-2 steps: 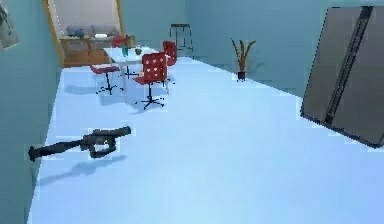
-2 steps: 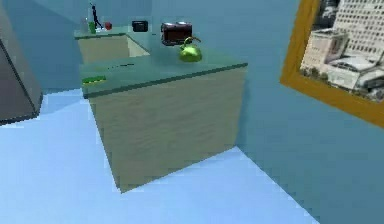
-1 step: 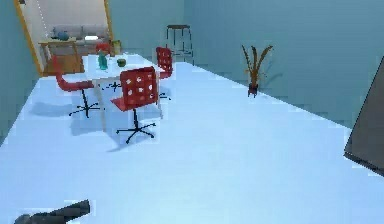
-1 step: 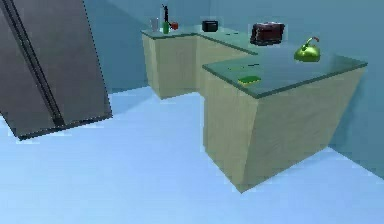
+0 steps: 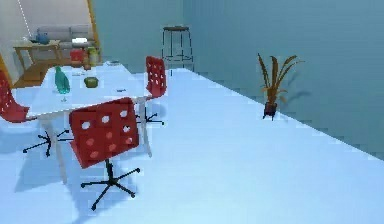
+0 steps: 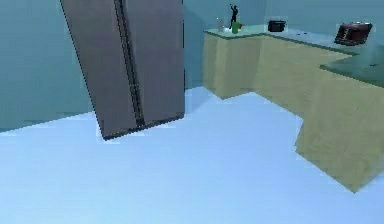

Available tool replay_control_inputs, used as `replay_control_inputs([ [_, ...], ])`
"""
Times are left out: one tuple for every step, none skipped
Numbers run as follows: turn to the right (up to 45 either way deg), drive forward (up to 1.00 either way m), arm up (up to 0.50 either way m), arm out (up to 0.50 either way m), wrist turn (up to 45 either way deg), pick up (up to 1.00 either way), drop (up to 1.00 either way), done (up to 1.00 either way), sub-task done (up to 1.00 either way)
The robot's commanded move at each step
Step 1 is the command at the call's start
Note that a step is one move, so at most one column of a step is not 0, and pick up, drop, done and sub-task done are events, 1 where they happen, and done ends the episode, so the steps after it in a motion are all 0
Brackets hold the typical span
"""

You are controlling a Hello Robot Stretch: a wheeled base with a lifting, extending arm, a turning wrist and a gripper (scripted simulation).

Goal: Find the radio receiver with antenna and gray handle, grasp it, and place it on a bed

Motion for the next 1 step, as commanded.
replay_control_inputs([
  [-21.0,0.0,0.0,0.0,0.0,0.0,0.0,0.0,0.0],
])
